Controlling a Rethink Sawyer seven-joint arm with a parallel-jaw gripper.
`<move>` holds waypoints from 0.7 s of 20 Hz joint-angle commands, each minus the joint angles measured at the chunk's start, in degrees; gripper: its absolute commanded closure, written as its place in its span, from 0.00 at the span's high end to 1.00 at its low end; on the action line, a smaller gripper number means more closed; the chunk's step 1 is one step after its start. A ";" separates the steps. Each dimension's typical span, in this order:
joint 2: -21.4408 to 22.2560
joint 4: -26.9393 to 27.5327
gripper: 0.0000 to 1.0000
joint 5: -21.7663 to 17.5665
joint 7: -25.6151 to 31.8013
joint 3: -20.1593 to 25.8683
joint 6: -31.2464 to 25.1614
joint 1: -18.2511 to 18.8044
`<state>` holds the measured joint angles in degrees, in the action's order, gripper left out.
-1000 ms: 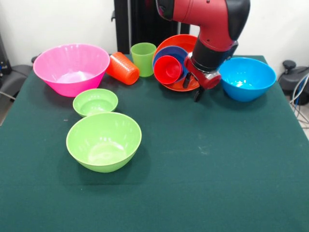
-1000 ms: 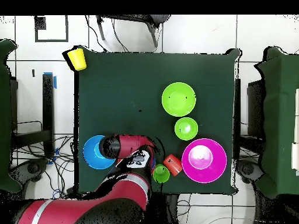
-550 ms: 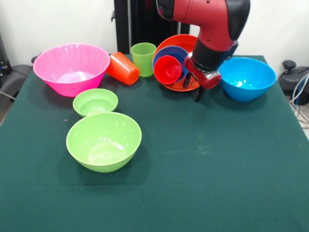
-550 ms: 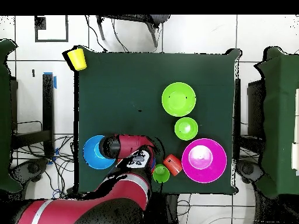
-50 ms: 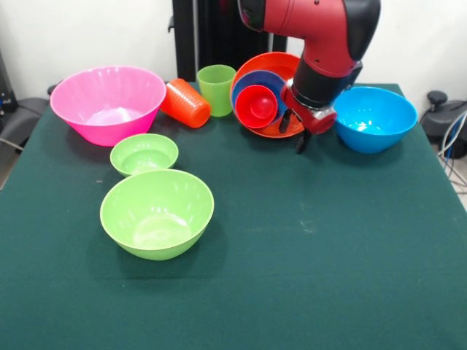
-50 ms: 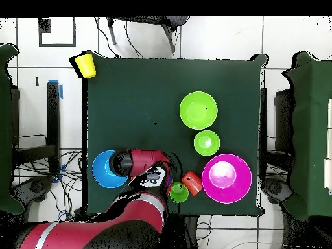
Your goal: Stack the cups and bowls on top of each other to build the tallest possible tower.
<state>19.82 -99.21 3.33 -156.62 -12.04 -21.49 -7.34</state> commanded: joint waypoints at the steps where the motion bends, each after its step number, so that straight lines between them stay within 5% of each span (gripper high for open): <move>1: 0.30 0.46 1.00 2.47 -2.11 8.94 -5.96 0.26; 14: 1.70 2.05 1.00 1.80 -0.71 8.58 -19.22 0.56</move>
<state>21.98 -99.21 3.38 -156.62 -10.69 -34.17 -7.35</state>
